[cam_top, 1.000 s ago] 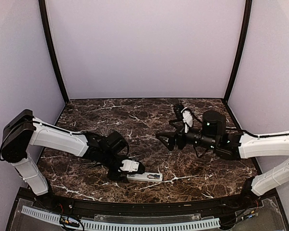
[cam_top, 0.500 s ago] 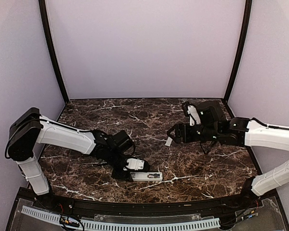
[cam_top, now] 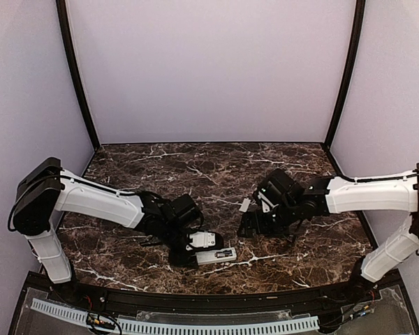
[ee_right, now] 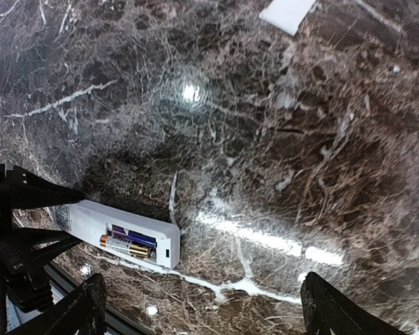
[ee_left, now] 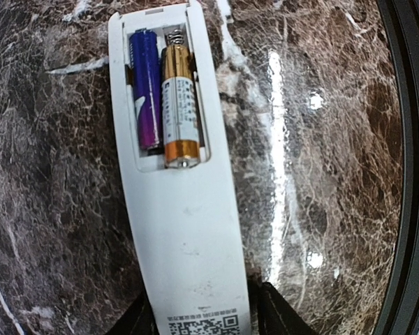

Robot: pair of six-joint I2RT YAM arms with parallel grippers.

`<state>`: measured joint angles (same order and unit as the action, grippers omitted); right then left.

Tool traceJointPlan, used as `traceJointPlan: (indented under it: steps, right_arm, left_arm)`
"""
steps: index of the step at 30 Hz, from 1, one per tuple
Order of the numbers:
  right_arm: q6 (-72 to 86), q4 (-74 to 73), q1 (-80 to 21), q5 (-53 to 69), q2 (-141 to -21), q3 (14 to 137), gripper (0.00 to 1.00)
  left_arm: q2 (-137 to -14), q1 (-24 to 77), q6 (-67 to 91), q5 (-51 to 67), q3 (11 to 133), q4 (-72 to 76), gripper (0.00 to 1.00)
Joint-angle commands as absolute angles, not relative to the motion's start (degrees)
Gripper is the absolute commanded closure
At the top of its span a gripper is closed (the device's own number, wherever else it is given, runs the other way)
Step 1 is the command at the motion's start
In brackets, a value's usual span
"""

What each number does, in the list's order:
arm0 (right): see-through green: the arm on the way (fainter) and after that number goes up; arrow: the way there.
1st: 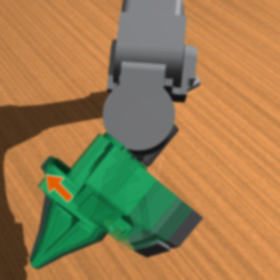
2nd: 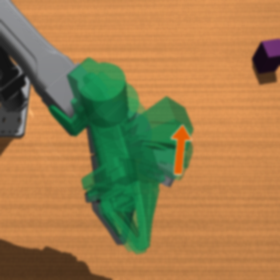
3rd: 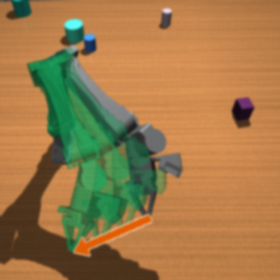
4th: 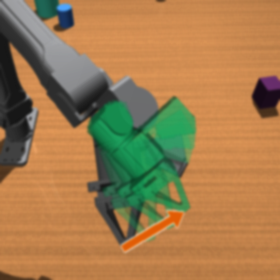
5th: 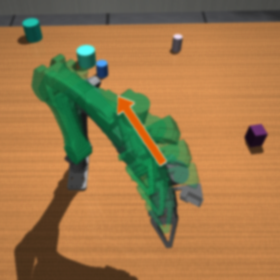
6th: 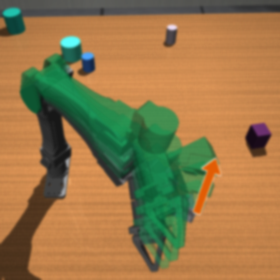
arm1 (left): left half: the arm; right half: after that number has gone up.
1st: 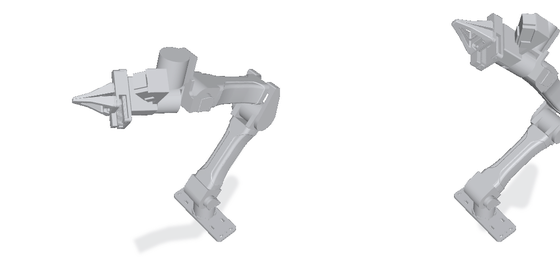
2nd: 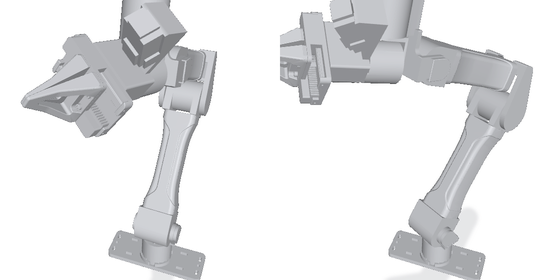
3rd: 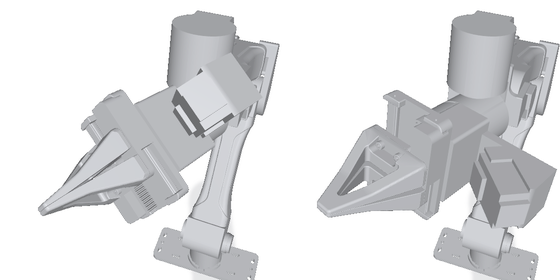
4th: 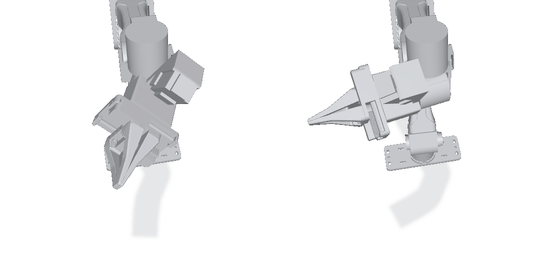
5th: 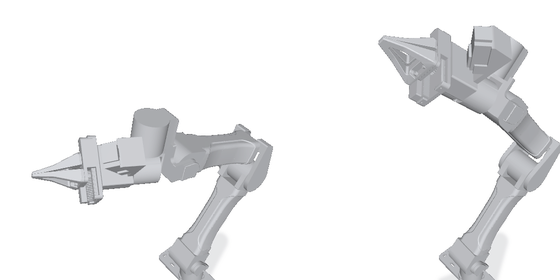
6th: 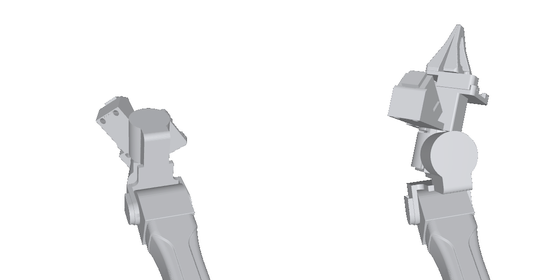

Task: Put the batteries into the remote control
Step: Adjust the remote control without the battery cover at the center of the board, then load the battery into the battery compartment.

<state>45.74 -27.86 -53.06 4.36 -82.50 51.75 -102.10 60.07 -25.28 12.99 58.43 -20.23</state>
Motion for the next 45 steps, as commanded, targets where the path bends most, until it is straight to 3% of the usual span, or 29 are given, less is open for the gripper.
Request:
traceJointPlan:
  steps: [1, 22, 38, 45]
  right_arm:
    - [47.5, -26.8, -55.5, 8.0, -86.3, 54.0, 0.04]
    - [44.2, -24.2, -60.0, 14.1, -101.1, 61.8, 0.09]
    - [45.0, -24.8, -60.7, 11.0, -104.2, 63.3, 0.30]
    - [44.9, -25.6, -60.9, 10.1, -104.9, 63.6, 0.34]
  left_arm:
    - [-100.4, 60.5, -20.9, 13.8, 57.7, -22.2, 0.51]
    - [-91.8, 60.6, -17.8, 5.4, 52.8, -26.3, 0.46]
    - [-94.2, 60.6, -18.8, 4.2, 53.0, -27.3, 0.47]
    - [-95.0, 60.6, -18.8, 4.4, 53.3, -27.5, 0.47]
